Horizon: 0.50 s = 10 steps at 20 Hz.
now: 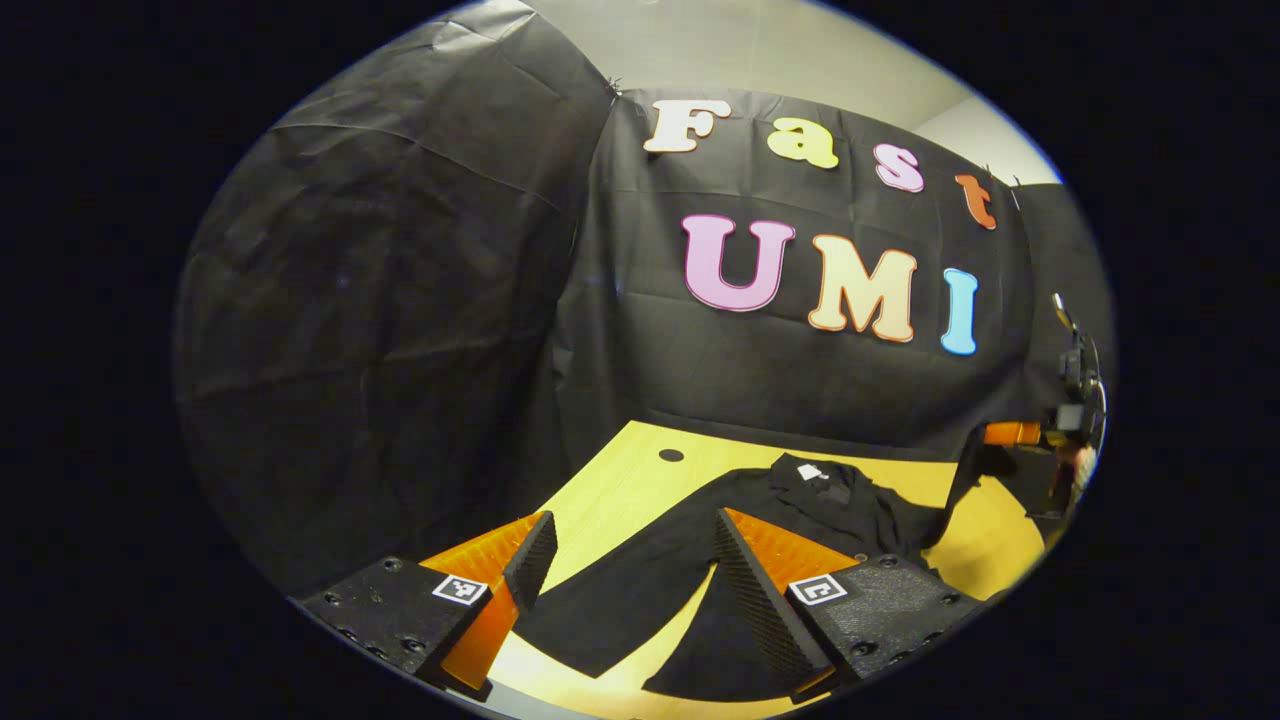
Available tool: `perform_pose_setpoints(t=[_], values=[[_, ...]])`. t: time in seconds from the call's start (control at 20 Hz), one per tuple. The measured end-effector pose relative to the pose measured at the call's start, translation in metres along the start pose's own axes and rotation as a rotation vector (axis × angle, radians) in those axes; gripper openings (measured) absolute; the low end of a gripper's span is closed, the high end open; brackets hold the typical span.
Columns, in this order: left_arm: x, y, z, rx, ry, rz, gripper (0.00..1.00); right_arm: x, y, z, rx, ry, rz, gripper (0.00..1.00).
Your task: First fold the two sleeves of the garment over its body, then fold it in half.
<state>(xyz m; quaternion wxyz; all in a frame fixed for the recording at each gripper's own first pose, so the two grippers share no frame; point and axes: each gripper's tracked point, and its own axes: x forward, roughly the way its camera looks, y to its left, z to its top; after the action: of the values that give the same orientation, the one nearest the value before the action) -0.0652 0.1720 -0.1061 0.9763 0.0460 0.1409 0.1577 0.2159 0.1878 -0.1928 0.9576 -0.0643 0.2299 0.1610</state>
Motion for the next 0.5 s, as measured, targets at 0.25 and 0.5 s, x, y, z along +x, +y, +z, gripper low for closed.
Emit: perform_pose_setpoints(t=[0.25,0.5], values=[[0.006,0.008,-0.021,0.001,0.048,-0.024,0.93,0.02,0.09,0.015,-0.026,-0.046,0.136,0.02],[0.011,0.015,-0.05,0.003,0.104,-0.05,0.92,0.048,0.156,0.007,-0.068,-0.052,0.226,0.02]])
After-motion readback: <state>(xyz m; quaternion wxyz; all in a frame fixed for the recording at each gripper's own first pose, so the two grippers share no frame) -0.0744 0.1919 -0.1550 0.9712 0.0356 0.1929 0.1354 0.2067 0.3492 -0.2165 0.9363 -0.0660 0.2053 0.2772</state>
